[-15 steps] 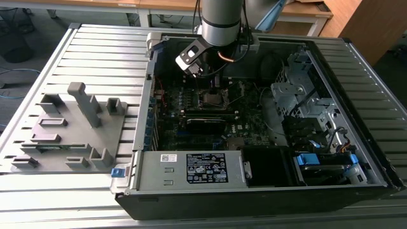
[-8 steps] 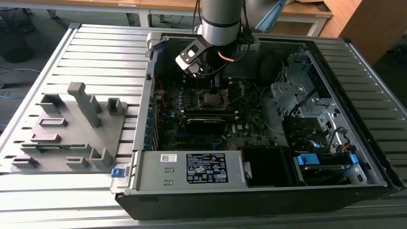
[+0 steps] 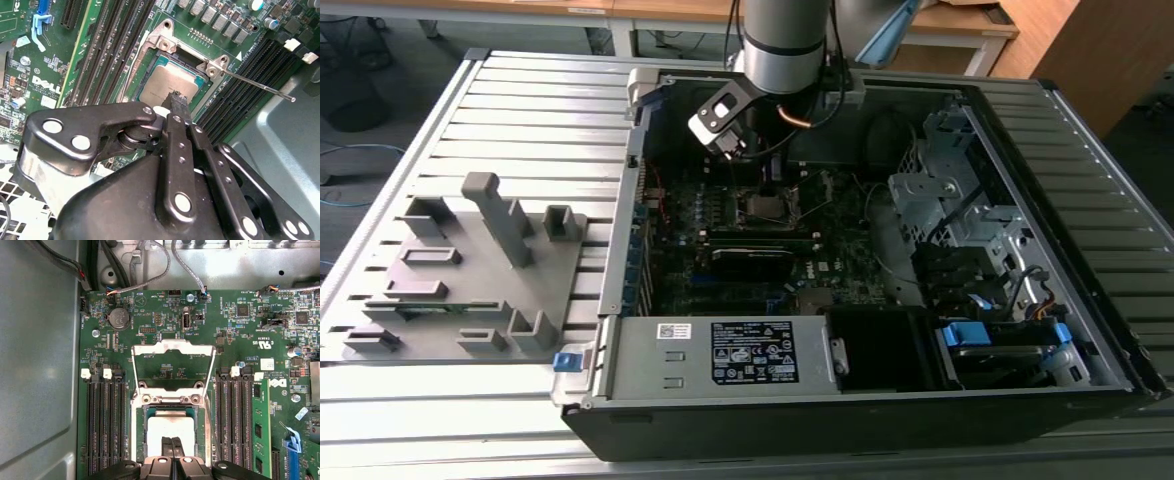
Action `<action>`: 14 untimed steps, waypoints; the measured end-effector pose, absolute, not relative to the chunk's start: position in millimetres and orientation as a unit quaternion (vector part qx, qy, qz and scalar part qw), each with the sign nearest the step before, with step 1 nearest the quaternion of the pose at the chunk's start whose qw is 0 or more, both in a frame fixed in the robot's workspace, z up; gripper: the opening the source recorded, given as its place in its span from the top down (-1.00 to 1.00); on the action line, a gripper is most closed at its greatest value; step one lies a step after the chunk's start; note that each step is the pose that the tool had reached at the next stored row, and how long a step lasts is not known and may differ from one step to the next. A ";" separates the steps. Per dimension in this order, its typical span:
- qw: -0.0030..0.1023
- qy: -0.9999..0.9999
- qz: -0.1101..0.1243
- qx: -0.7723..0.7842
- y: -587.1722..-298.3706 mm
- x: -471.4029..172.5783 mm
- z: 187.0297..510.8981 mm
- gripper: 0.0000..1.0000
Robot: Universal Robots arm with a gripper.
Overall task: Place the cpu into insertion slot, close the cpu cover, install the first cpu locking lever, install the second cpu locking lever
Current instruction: 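Close the cpu cover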
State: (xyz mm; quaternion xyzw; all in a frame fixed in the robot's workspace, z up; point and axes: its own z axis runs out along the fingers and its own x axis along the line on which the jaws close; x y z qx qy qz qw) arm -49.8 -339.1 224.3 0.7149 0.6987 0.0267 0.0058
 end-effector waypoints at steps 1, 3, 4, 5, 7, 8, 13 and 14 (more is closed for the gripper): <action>0.006 0.699 0.027 0.715 -339.1 -49.8 224.4 0.79; 0.006 0.699 0.027 0.715 -339.1 -49.8 224.6 0.79; 0.006 0.699 0.026 0.715 -339.1 -49.9 224.8 0.79; 0.006 0.699 0.027 0.715 -339.1 -49.8 224.9 0.79; 0.006 0.699 0.027 0.715 -339.1 -49.8 225.2 0.79; 0.006 0.699 0.027 0.715 -339.1 -49.8 225.2 0.79; 0.006 0.699 0.027 0.715 -339.1 -49.8 227.5 0.79; 0.006 0.699 0.027 0.715 -339.1 -49.8 227.6 0.79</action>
